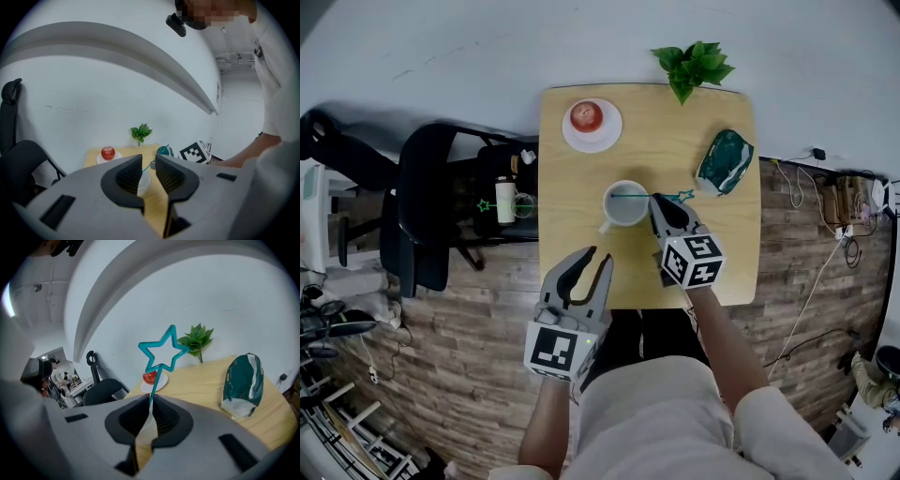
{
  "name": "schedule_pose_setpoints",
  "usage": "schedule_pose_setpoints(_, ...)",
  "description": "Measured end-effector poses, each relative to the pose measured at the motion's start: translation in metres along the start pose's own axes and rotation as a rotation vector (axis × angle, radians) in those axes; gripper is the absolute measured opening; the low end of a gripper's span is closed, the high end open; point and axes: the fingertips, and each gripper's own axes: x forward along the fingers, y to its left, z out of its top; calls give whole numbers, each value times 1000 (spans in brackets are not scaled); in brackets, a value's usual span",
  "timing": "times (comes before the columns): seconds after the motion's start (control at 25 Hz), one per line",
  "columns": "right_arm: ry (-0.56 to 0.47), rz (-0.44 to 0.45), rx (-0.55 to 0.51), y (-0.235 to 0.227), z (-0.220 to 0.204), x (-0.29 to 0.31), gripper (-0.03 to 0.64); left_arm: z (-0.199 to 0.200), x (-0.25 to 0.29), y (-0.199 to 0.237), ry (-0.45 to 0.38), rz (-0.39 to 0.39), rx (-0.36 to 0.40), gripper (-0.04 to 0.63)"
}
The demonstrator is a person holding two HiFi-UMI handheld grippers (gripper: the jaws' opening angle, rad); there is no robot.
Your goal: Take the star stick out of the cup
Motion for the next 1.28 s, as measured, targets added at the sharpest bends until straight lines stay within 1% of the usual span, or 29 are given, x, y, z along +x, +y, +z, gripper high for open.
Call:
schedule_pose_setpoints(0.16, 0, 9, 6, 4, 1, -1, 17, -11, -4, 1, 36, -4, 0, 73)
schedule_pose_setpoints(0.32, -4, 14, 13, 7, 2, -2, 14, -1, -5, 2, -4, -4, 5, 74)
schedule_pose_setpoints(0.72, -29, 10, 36, 10, 7, -15, 12, 0, -17, -3, -25, -10, -1, 73)
schedule_pose_setpoints(0.84, -38, 6, 36, 12, 8, -22, 12, 0, -22, -7, -26, -16, 17, 73)
schedule_pose_setpoints(1.08, -63, 5, 26, 19, 13, -41, 12, -3, -35, -15, -33, -25, 27, 72)
schedule_pose_setpoints(1.28, -90, 1, 10, 27, 20, -59, 12, 1, -47, -21, -58, -36, 37, 73)
